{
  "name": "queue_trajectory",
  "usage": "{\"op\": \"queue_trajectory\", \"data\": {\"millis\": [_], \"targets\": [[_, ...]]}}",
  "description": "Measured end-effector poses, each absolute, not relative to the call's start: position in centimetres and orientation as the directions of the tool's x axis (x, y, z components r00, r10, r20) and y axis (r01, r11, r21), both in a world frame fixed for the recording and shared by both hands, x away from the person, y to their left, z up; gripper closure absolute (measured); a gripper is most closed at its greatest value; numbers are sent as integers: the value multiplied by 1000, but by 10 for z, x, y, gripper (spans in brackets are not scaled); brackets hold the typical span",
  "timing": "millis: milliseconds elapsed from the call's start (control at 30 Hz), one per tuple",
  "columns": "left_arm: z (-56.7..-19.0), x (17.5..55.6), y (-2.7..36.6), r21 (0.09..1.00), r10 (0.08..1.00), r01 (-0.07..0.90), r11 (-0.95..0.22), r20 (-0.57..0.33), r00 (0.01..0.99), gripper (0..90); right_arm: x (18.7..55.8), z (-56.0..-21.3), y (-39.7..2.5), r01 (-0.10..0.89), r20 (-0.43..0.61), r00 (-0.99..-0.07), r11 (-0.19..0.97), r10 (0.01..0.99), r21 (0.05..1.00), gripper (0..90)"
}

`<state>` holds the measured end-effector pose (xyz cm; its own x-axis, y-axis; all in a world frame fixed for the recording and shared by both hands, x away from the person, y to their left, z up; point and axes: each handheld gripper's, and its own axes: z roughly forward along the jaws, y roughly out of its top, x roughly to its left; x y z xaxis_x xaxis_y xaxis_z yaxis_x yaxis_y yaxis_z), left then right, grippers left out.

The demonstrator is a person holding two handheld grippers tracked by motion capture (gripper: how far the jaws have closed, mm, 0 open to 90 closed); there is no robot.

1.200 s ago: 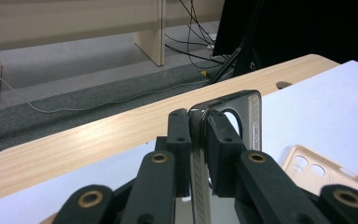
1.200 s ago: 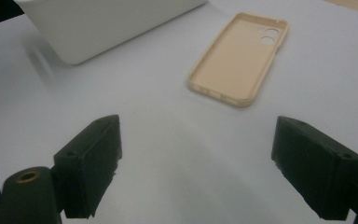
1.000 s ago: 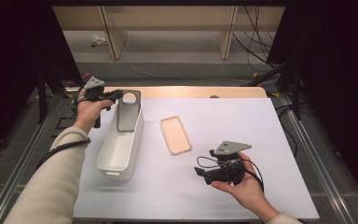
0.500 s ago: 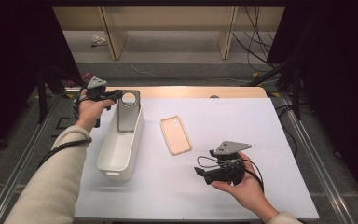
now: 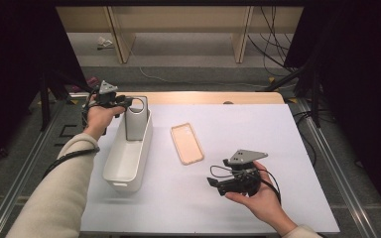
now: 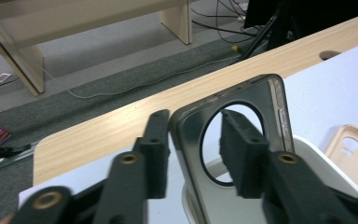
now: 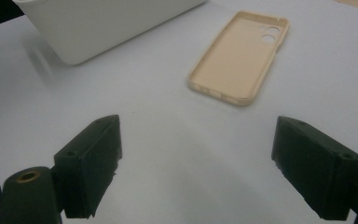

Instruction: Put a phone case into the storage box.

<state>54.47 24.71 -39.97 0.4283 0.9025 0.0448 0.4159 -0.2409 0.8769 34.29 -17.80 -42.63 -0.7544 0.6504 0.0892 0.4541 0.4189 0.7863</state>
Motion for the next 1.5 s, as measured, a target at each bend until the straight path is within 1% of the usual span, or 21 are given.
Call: {"op": "queue_trajectory", "data": {"millis": [100, 233, 333, 400, 467, 700, 733, 900, 1033, 1100, 1200, 1500], "targets": [[-397, 544, 245, 875, 905, 428, -227, 27, 425, 477, 343, -426, -178, 455, 90, -754, 419, 651, 786, 167], [-390, 541, 243, 870, 922, 442, -219, 36, 386, 265, 343, -426, -178, 455, 90, -753, 419, 651, 786, 167], [-382, 537, 244, 876, 928, 440, -198, 22, 373, 162, 343, -426, -178, 454, 89, -753, 417, 652, 788, 167], [-377, 531, 245, 887, 927, 431, -165, -10, 375, 150, 344, -426, -178, 452, 87, -752, 416, 653, 789, 167], [-373, 522, 245, 891, 927, 433, -134, -42, 373, 115, 345, -425, -179, 454, 89, -750, 413, 655, 789, 167], [-368, 473, 242, 904, 897, 405, -134, -63, 438, 12, 353, -424, -180, 460, 98, -741, 396, 664, 794, 167], [-368, 464, 241, 906, 890, 399, -138, -63, 451, 0, 354, -425, -180, 465, 102, -738, 393, 667, 793, 167], [-373, 422, 240, 918, 867, 378, -119, -89, 490, 0, 358, -425, -181, 469, 109, -735, 385, 669, 795, 166], [-381, 393, 240, 931, 860, 356, -79, -117, 496, 0, 362, -425, -181, 474, 115, -731, 378, 673, 795, 166], [-385, 382, 240, 929, 852, 360, -86, -119, 510, 0, 364, -425, -181, 472, 116, -732, 375, 672, 798, 166], [-388, 370, 240, 937, 852, 340, -79, -114, 511, 0, 365, -425, -181, 470, 115, -730, 374, 673, 800, 166], [-400, 353, 237, 932, 850, 355, -78, -124, 511, 0, 364, -423, -182, 468, 114, -727, 367, 677, 804, 165]]}}
